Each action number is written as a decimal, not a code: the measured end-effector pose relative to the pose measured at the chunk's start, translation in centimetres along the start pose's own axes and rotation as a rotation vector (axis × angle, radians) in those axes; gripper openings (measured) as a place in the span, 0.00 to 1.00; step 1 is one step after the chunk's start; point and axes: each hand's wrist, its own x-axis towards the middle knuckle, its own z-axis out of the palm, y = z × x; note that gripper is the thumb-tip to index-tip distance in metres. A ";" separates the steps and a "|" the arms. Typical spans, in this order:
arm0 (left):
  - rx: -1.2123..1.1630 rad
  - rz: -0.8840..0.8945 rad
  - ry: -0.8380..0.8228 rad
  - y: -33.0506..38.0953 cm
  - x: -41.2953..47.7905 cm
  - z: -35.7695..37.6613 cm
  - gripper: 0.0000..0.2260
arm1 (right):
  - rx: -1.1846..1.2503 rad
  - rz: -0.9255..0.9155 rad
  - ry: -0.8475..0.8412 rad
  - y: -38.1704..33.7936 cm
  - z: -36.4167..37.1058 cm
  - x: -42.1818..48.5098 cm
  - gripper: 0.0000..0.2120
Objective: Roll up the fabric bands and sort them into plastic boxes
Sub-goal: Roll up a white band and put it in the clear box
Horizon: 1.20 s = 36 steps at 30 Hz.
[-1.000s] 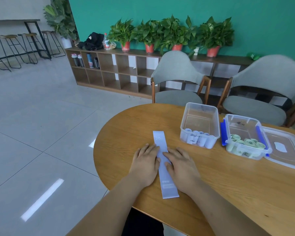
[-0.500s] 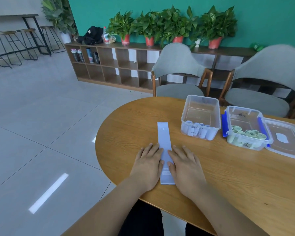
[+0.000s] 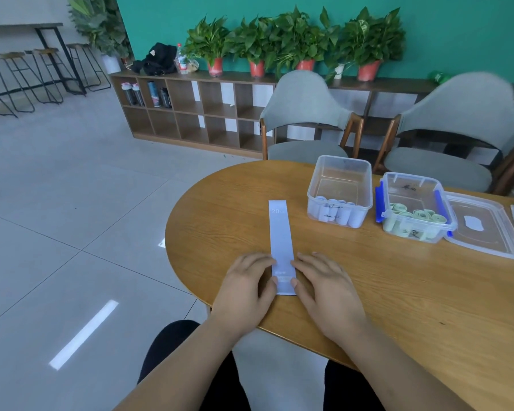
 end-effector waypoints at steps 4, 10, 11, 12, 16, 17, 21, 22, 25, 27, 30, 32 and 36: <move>-0.055 0.112 0.035 0.1 -0.8 -0.3 0.06 | 0.027 -0.056 0.027 0.1 0.0 -0.6 0.18; -0.084 0.156 0.066 0.5 -1.0 -0.4 0.04 | 0.071 -0.138 0.130 -0.3 -0.3 -0.9 0.09; -0.086 0.172 0.061 0.5 -1.0 -0.5 0.04 | 0.092 -0.167 0.133 -0.3 -0.5 -1.0 0.08; -0.085 0.183 0.054 0.6 -1.0 -0.6 0.04 | 0.109 -0.191 0.123 -0.3 -0.6 -1.1 0.07; -0.062 0.182 0.027 0.5 -1.1 -0.6 0.06 | 0.148 -0.226 0.062 -0.3 -0.9 -1.2 0.07; -0.056 0.180 0.020 0.5 -1.1 -0.6 0.06 | 0.153 -0.228 0.058 -0.4 -0.9 -1.2 0.05; -0.061 0.172 0.017 0.6 -1.1 -0.7 0.05 | 0.175 -0.228 0.059 -0.3 -1.1 -1.1 0.03; -0.065 0.172 0.017 0.6 -1.1 -0.7 0.05 | 0.181 -0.222 0.057 -0.2 -1.1 -1.1 0.03; -0.082 0.174 0.015 0.6 -1.0 -0.7 0.04 | 0.193 -0.198 0.051 -0.3 -1.1 -1.0 0.02; -0.082 0.176 0.012 0.6 -1.0 -0.7 0.04 | 0.196 -0.190 0.056 -0.3 -1.1 -0.9 0.02; -0.087 0.171 0.001 0.4 -1.0 -0.7 0.04 | 0.188 -0.194 0.057 -0.4 -1.3 -1.0 0.02; -0.092 0.164 -0.006 0.3 -1.0 -0.6 0.04 | 0.170 -0.199 0.050 -0.5 -1.4 -1.1 0.03; -0.097 0.168 -0.008 0.3 -0.9 -0.7 0.03 | 0.156 -0.195 0.055 -0.5 -1.3 -1.1 0.04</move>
